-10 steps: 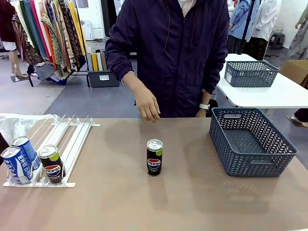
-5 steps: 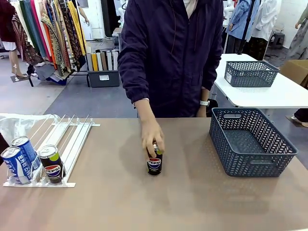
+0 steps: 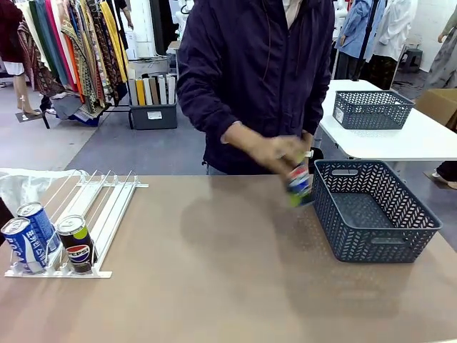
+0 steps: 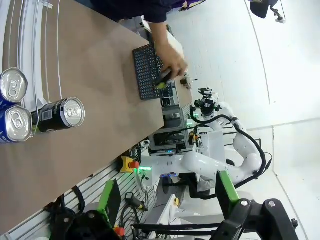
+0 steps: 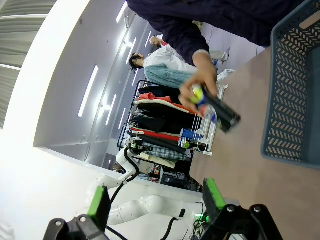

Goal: Retrieve and store the cans from the dispenser.
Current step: Pick up the last remaining can from one row of the Automatic Can Dispenser and place it in the middle of the table.

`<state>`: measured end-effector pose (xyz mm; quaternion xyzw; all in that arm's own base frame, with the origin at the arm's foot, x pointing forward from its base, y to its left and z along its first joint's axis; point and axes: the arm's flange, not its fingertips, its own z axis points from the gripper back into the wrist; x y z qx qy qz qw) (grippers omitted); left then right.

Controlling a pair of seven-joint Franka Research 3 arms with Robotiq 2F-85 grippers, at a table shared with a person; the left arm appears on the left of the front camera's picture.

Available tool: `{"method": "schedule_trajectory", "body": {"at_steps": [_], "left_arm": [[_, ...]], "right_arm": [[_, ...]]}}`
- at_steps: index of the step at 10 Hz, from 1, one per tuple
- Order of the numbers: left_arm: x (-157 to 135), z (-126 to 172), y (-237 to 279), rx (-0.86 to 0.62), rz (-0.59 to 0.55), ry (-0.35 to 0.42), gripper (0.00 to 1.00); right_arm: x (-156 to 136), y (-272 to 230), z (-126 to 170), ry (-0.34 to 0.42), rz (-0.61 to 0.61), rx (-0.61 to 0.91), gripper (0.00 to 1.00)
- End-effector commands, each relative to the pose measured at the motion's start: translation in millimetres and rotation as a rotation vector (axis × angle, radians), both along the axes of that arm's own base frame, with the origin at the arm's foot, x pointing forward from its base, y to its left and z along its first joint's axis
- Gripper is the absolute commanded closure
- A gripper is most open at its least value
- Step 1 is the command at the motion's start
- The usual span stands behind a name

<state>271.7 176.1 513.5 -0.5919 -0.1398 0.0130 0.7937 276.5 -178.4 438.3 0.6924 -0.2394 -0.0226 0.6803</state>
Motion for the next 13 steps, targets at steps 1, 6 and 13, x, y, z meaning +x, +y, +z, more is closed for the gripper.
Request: {"method": "schedule_trajectory", "body": {"at_steps": [1, 6, 13], "left_arm": [[1.5, 2.2, 0.9, -0.019, -0.003, -0.02, 0.0], [-1.1, 8.5, -35.3, 0.15, -0.005, 0.057, 0.0], [24.4, -38.5, -184.4, 0.866, 0.017, 0.149, 0.0]], "right_arm": [[-1.6, -0.6, 2.4, -0.009, 0.008, 0.001, 0.0], [-1.6, -0.6, 2.4, -0.009, 0.008, 0.001, 0.0], [-1.6, -0.6, 2.4, -0.009, 0.008, 0.001, 0.0]]}}
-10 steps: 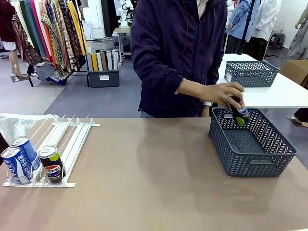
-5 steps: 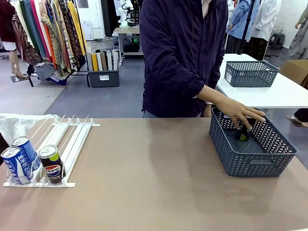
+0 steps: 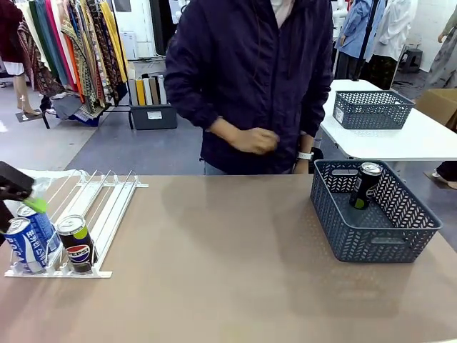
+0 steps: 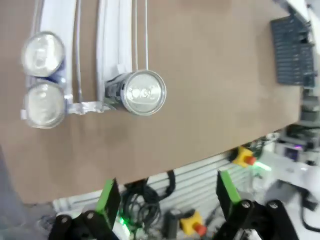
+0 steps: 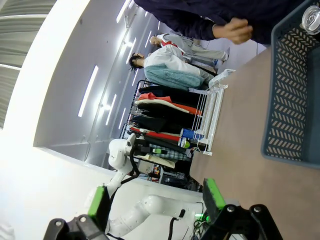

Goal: Retrieve and store the cans from the dispenser.
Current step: Pick up the last remaining can from one row of the Automatic Can Dispenser and place it in the middle of the table.

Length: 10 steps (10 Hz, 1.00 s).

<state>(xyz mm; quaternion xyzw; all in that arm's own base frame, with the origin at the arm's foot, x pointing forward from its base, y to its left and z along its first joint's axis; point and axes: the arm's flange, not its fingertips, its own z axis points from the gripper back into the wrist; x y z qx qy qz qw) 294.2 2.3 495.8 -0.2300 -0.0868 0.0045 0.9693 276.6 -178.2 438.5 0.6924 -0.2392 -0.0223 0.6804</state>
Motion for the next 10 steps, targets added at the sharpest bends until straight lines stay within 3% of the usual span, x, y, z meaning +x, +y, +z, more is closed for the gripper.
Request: {"method": "schedule_trajectory", "body": {"at_steps": [1, 5, 10], "left_arm": [[14.8, -34.1, -27.7, 0.157, -0.012, -0.02, 0.0], [40.4, -72.3, -53.3, 0.312, 0.037, -0.007, 0.0], [54.1, -115.5, -60.8, 0.338, -0.058, 0.032, 0.0]], "right_arm": [[-1.6, -0.8, 2.3, -0.008, 0.007, 0.001, 0.0], [-1.6, -0.8, 2.3, -0.008, 0.007, 0.001, 0.0], [-1.6, -0.8, 2.3, -0.008, 0.007, 0.001, 0.0]]}}
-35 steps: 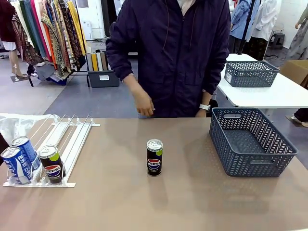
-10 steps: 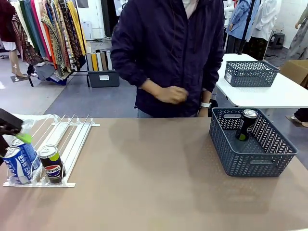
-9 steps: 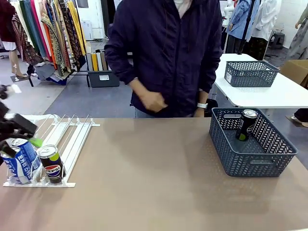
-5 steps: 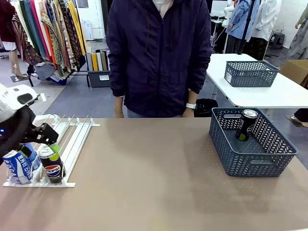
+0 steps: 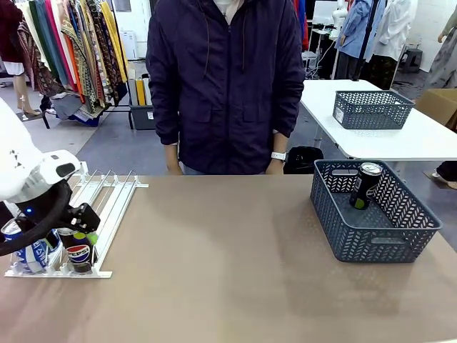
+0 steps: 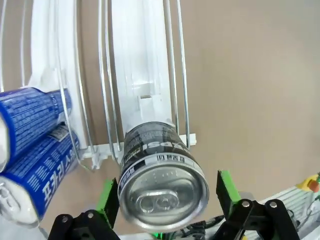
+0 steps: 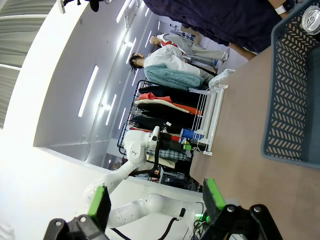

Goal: Retrieve and store the cans from the dispenser.
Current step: Pick up the last remaining can from one row of the Automatic Can Dispenser and place it in the middle of the table.

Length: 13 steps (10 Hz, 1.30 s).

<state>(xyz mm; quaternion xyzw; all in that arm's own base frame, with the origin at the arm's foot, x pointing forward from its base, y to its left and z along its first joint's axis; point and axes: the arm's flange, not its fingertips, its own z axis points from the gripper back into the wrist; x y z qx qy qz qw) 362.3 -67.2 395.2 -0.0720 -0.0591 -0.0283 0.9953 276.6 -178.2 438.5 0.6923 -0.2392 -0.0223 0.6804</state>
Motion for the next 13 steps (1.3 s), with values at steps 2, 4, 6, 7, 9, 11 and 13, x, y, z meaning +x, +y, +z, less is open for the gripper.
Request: {"method": "schedule_trajectory", "body": {"at_steps": [2, 4, 6, 7, 9, 11, 13], "left_arm": [[-10.8, -15.4, 11.4, 0.029, -0.002, -0.028, 0.0], [-5.4, -13.5, 12.7, 0.035, 0.004, -0.044, 0.0], [-3.3, -9.7, 12.2, 0.032, -0.002, -0.059, 0.0], [-3.3, -11.1, 12.3, 0.022, -0.006, -0.056, 0.0], [-3.6, -10.5, 12.7, 0.014, -0.024, -0.07, 0.95], [-2.7, -10.5, 10.8, 0.006, -0.045, -0.088, 1.0], [-3.1, -9.6, 4.5, 0.006, -0.069, -0.107, 1.0]], "right_arm": [[-1.6, -0.8, 2.2, -0.008, 0.007, 0.001, 0.0], [-1.6, -0.8, 2.2, -0.008, 0.007, 0.001, 0.0], [-1.6, -0.8, 2.2, -0.008, 0.007, 0.001, 0.0], [-1.6, -0.8, 2.2, -0.008, 0.007, 0.001, 0.0], [-1.6, -0.8, 2.2, -0.008, 0.007, 0.001, 0.0], [-1.6, -0.8, 2.2, -0.008, 0.007, 0.001, 0.0], [-1.6, -0.8, 2.2, -0.008, 0.007, 0.001, 0.0]]}}
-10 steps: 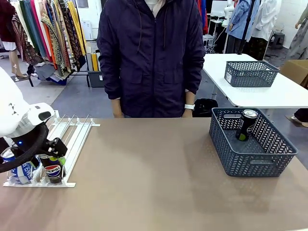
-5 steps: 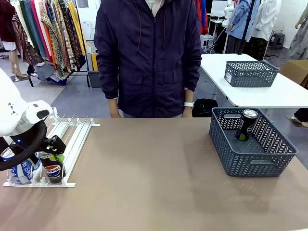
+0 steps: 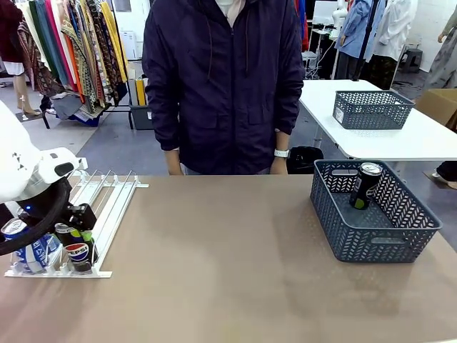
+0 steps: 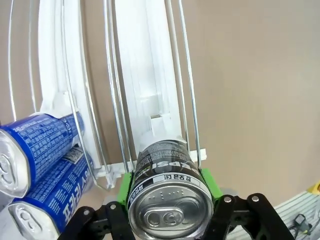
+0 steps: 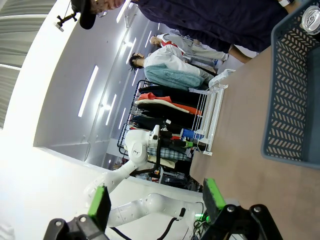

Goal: Retrieve and store the cans from the dispenser.
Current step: Pick up the last remaining can from one row of the Automatic Can Dispenser and place it in the middle of the table.

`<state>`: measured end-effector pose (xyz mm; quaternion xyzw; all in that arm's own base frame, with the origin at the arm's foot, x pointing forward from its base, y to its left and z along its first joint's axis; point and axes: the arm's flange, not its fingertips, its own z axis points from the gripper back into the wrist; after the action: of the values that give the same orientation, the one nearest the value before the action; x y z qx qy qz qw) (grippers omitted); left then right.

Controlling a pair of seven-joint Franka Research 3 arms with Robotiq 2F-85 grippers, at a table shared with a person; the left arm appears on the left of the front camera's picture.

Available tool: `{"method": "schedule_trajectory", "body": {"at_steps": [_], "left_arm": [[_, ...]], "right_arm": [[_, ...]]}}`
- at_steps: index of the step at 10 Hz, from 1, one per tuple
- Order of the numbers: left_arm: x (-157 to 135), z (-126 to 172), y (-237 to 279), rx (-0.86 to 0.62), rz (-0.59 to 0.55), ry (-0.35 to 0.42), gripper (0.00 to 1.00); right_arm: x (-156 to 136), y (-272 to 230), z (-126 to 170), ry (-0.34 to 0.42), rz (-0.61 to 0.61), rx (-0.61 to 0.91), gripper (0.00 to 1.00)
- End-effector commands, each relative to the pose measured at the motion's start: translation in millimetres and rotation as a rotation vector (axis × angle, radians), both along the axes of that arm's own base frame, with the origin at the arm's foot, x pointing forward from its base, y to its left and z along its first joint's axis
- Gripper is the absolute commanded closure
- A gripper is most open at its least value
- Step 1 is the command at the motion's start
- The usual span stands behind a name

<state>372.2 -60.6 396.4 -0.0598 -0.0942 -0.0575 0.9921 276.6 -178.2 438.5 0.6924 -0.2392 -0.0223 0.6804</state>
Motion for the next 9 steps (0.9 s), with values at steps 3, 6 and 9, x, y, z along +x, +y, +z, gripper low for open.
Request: {"method": "schedule_trajectory", "body": {"at_steps": [3, 6, 9], "left_arm": [[-13.0, -6.4, -4.4, -0.008, -0.023, -0.031, 1.0], [-33.5, 71.4, 0.2, -0.036, -0.01, -0.154, 1.0], [-75.2, 166.8, 5.5, -0.158, 0.007, -0.265, 1.0]], "right_arm": [[-1.6, -0.8, 2.2, -0.008, 0.007, 0.001, 0.0], [-1.6, -0.8, 2.2, -0.008, 0.007, 0.001, 0.0], [-1.6, -0.8, 2.2, -0.008, 0.007, 0.001, 0.0]]}}
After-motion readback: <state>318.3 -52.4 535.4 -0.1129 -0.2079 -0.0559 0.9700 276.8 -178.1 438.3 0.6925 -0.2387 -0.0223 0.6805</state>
